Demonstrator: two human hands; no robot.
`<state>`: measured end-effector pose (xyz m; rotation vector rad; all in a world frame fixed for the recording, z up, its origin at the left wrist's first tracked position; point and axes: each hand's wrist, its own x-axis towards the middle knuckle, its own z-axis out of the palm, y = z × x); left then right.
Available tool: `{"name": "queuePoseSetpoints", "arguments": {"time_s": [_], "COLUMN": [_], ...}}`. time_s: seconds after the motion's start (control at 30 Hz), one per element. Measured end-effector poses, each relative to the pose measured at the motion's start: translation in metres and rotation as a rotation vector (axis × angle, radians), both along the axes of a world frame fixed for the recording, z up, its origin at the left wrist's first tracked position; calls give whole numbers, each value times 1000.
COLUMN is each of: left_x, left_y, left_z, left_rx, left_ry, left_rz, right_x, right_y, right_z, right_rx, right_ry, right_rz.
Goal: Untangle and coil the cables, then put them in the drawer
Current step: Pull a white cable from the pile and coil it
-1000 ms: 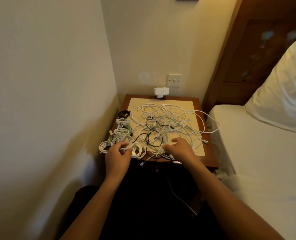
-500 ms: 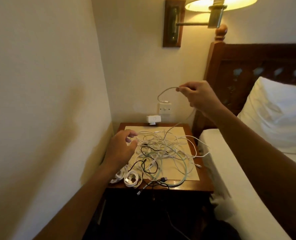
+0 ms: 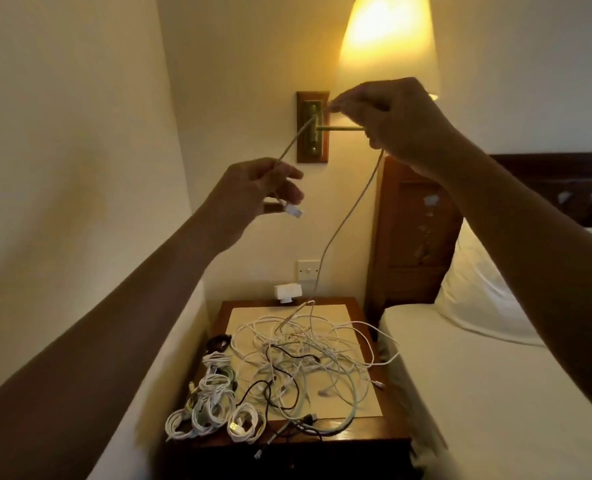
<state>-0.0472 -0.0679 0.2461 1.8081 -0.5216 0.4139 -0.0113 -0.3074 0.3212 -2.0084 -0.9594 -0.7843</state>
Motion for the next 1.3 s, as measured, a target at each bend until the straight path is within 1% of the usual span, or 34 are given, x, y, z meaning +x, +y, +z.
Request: {"name": "queuePoseSetpoints", "arguments": {"time_s": [0.03,0.07,0.1,0.17,0.23,0.3,0.37,0.43,0.47,0.53,0.63,0.7,0.77,0.83,0.93,1.0,1.07,1.13,1.17,1.23,1.3], "left_x": [-3,-5,-7,-12,-21,-29,-35,-37,-37,-35,-28,-22,-17,-15,-19,-23,-29,-36,-39,-42,-42], "left_y": [1,2,5,12,26,44,57,63,65,67,73,74,69,59,42,31,20,8,1,-16,-30], "left_z": [9,17,23,30,31,28,19,5,-2,-16,-35,-50,-66,-81,-97,-103,-105,-104,-103,-103,-103], "left_rx": [-118,-212,-273,-394,-523,-611,-631,-576,-540,-455,-419,-396,-300,-181,-54,-1,53,165,241,360,443], "left_ry": [42,61,60,52,40,23,28,59,80,111,120,138,176,201,222,238,240,209,190,153,95], "left_rz": [-105,-145,-143,-157,-144,-69,22,105,142,251,404,419,375,309,241,217,171,113,83,40,80], "right_x": [-2,-1,2,16,37,56,65,68,65,56,42,37,36,35,30,26,24,17,10,-8,-30], "right_y": [-5,-10,-15,-24,-35,-49,-62,-70,-72,-77,-87,-95,-105,-114,-125,-128,-125,-112,-101,-71,-35], "right_z": [7,9,7,-14,-55,-108,-154,-184,-190,-185,-159,-140,-127,-121,-130,-145,-163,-171,-170,-166,-166], "right_rx": [3,-19,-75,-269,-430,-430,-426,-421,-373,-206,98,289,381,310,11,-198,-366,-486,-493,-423,-402], "right_ry": [-14,-30,-37,14,136,323,519,703,771,837,802,758,759,774,817,899,981,941,891,828,818], "right_rz": [-5,-14,-26,-79,-157,-190,-202,-174,-141,-52,88,147,153,76,-102,-201,-267,-301,-262,-56,134]}}
